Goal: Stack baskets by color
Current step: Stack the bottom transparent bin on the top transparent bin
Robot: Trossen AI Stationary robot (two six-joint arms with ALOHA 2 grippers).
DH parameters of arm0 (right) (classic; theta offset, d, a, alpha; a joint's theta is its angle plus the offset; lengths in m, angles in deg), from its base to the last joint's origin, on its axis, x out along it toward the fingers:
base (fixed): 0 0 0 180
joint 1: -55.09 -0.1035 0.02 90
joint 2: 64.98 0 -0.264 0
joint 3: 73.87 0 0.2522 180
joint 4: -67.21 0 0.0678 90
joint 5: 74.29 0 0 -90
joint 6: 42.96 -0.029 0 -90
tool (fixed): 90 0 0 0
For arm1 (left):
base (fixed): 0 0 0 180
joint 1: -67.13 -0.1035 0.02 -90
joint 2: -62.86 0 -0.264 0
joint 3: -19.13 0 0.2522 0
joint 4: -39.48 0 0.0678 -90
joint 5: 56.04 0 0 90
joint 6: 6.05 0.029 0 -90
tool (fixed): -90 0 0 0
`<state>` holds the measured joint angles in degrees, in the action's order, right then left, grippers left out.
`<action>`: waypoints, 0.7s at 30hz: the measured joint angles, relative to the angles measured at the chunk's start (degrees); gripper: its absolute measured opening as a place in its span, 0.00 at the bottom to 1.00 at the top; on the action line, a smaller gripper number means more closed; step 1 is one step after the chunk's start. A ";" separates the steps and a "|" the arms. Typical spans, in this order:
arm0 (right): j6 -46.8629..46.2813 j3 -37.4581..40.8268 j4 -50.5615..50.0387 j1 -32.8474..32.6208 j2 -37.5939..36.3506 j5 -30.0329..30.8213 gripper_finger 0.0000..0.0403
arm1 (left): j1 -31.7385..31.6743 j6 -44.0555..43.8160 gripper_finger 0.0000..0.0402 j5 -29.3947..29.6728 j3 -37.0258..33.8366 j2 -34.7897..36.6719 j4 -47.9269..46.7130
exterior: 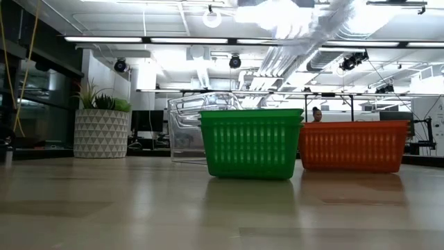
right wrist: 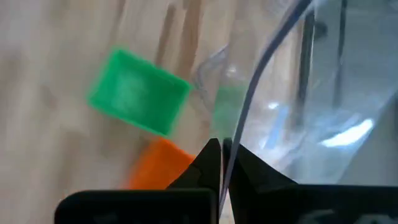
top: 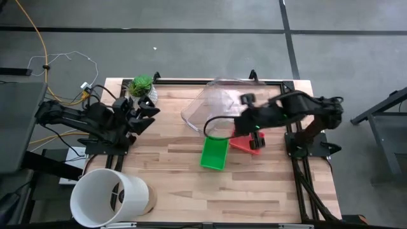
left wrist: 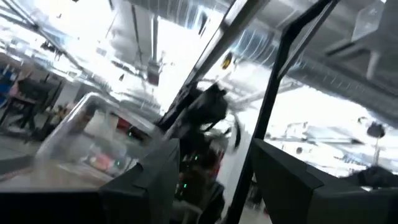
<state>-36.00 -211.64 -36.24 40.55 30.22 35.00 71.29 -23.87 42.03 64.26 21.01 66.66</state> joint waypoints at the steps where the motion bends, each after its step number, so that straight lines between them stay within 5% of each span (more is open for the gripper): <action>1: 7.07 0.00 0.03 1.43 0.66 -0.18 0.00 | 0.00 0.00 0.46 0.02 0.00 0.28 0.09; 10: 45.41 -0.04 0.16 14.69 10.50 -2.76 0.00 | 0.02 -0.02 0.46 1.09 -0.02 0.93 -0.14; 21: 52.67 -0.02 5.35 19.83 16.60 -1.06 0.00 | 0.00 0.00 0.46 3.21 -0.05 0.92 -0.50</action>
<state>16.68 -211.66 -30.89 60.38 46.82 33.94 71.29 -23.87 45.24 64.21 21.93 66.16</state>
